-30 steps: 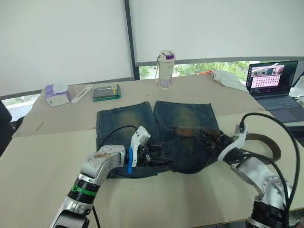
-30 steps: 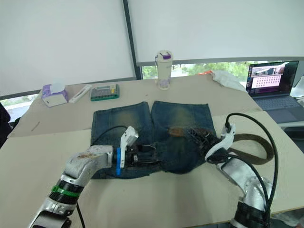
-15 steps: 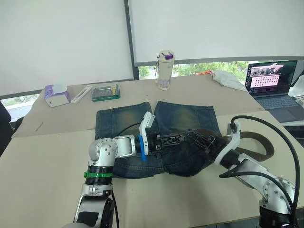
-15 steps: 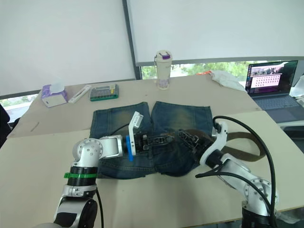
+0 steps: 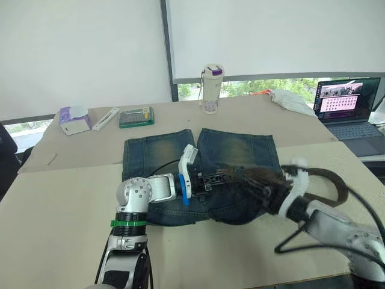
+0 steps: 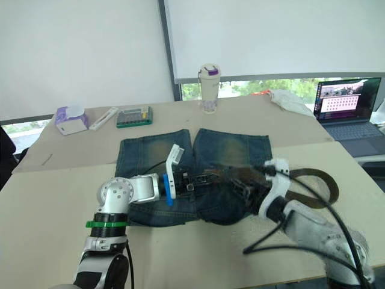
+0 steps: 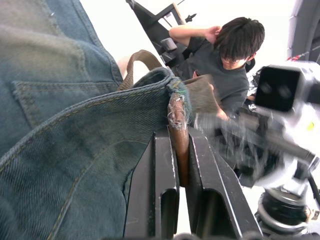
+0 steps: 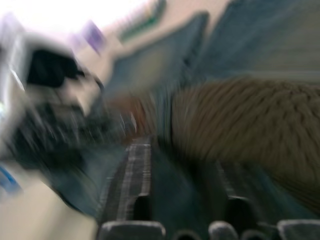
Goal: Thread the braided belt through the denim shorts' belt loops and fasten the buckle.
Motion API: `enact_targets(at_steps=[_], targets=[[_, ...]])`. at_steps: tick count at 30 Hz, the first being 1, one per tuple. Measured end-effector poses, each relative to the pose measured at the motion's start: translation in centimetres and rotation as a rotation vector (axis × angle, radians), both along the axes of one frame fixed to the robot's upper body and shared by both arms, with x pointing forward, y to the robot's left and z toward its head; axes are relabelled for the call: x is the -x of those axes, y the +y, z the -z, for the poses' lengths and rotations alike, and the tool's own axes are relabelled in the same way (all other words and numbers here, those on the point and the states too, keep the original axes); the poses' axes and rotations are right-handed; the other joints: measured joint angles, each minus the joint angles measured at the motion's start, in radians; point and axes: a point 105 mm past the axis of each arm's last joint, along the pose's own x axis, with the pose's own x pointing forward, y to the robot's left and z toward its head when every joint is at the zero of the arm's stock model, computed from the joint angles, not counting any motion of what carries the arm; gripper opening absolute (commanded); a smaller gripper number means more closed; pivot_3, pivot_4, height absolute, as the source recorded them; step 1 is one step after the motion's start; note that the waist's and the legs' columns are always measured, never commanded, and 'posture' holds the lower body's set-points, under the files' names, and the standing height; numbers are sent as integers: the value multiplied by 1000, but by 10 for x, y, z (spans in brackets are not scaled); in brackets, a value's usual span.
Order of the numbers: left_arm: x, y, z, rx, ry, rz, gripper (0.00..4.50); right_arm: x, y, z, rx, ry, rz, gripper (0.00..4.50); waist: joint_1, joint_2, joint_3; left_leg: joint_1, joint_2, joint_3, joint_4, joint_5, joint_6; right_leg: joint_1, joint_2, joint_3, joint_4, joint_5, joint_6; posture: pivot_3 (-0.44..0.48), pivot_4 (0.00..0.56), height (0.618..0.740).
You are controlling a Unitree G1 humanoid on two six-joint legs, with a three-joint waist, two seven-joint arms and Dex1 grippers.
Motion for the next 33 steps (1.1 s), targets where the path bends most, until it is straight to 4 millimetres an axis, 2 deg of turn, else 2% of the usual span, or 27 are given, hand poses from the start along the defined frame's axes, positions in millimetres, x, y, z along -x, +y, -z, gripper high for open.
enact_targets(at_steps=[3, 6, 7, 12, 15, 18, 21, 24, 26, 29, 33], targets=[[0, 0, 1, 1, 7, -3, 0, 5, -5, 4, 268, -59, -23, 2178, 1, -4, 2, 0, 0, 0, 0, 1, -1, 0, 0, 0, 0, 0, 0, 0, 150, 740], [2, -3, 2, 2, 12, 4, 0, 1, -9, 19, 498, -72, -27, 2178, 3, -6, 3, 1, 1, 0, 0, 1, -3, 0, 0, 0, -1, 0, 0, 0, 150, 740], [2, -3, 3, 0, 14, 4, 0, -2, -9, 22, 511, -73, -21, 1639, 5, -6, 3, 0, 1, 0, 0, 1, -3, 0, 0, 0, -1, 0, 0, 0, 150, 740], [4, -6, 5, -13, 14, 18, 0, -14, -7, 29, 562, -87, 1, 43, 12, -6, 3, 0, 0, 0, 0, 2, -3, -1, -1, 0, 0, 0, 0, 0, 150, 740], [3, -4, 5, -19, 12, 12, 0, -16, -8, 29, 570, -92, 11, 43, 13, -6, 3, 0, 0, 0, 0, 2, -3, -1, -1, 0, 0, 0, 0, 0, 150, 740], [1, 1, 5, -27, 7, -1, 0, -20, -26, 28, 568, -69, 79, 43, 13, -6, 3, 0, 0, 0, 0, 2, -3, 0, -1, 0, 0, 0, 0, 0, 150, 740], [-2, 10, 5, -43, 4, -22, 0, -22, -56, 26, 555, -34, 187, 43, 17, -6, 3, 0, 0, 0, 0, 2, -3, 0, -1, 0, 0, 0, 0, 0, 150, 740], [-6, 33, 12, -89, 17, -72, 0, -21, -94, 25, 614, 10, 311, 43, 16, -6, 3, 0, 0, 0, 0, 2, -2, -1, -1, 0, 1, 0, 0, 0, 150, 740], [-7, 50, 20, -109, 45, -109, 0, -20, -108, 23, 630, 15, 363, 43, 13, -6, 3, 0, 0, 0, 0, 2, -2, -1, -1, 0, 1, 0, 0, 0, 150, 740], [-4, 64, 22, -100, 81, -119, 0, -20, -113, 22, 627, 15, 381, 43, 13, -6, 3, 0, 0, 0, 0, 2, -3, -1, -1, 0, 1, 0, 0, 0, 150, 740], [0, 71, 19, -79, 100, -110, 0, -18, -113, 26, 618, 27, 376, 43, 15, -6, 3, 0, -1, -1, 0, 1, -2, -1, -2, 0, 1, 0, 0, 0, 150, 740]])
